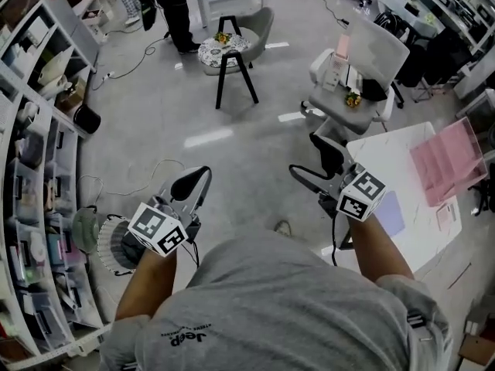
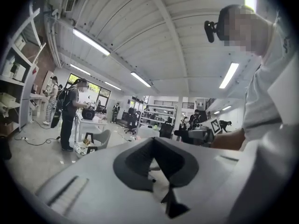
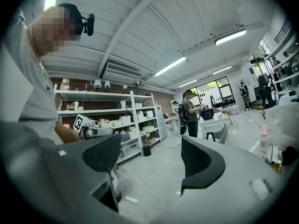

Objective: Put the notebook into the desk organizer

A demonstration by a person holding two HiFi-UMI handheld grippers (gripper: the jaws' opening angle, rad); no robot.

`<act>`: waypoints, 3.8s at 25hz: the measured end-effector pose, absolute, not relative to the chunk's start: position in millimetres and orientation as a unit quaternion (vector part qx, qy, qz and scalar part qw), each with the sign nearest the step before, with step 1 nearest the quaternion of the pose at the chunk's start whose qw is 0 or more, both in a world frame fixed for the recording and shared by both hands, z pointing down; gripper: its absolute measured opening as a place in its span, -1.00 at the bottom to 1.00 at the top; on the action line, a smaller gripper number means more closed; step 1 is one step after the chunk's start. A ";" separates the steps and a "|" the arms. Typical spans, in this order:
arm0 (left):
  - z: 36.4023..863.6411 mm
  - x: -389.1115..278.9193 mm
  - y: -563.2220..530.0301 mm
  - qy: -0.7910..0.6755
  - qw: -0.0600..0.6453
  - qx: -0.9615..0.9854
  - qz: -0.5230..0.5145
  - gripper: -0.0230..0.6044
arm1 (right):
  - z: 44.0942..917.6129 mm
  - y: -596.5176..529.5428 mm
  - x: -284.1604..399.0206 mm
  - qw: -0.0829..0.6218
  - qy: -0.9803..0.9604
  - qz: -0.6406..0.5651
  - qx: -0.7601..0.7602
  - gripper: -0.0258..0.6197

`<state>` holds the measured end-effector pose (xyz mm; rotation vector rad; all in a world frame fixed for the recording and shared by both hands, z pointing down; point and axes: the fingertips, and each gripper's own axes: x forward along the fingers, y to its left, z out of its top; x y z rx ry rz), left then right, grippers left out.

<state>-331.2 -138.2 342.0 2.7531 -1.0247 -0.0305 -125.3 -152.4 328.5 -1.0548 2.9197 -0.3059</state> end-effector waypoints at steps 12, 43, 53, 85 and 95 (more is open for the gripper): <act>358.9 -232.1 -205.5 -0.273 0.108 0.956 0.020 -0.74 | 350.2 -217.4 -58.2 0.014 0.922 -0.126 -0.366 0.27; 477.7 132.5 1.0 0.299 0.102 0.933 0.174 -0.74 | 669.5 185.6 214.7 0.175 0.449 -0.464 -0.744 0.27; 501.0 124.7 -22.2 0.265 0.104 0.935 0.213 -0.74 | 734.7 131.7 230.6 0.375 0.430 -0.541 -0.617 0.27; 524.2 189.6 -39.9 0.373 0.455 0.775 0.229 0.62 | 476.7 14.2 266.1 0.367 0.674 -0.380 -0.516 -0.83; 475.2 254.1 -70.5 0.414 0.522 0.742 0.077 0.71 | 513.3 -11.1 277.2 0.360 0.669 -0.437 -0.481 -0.82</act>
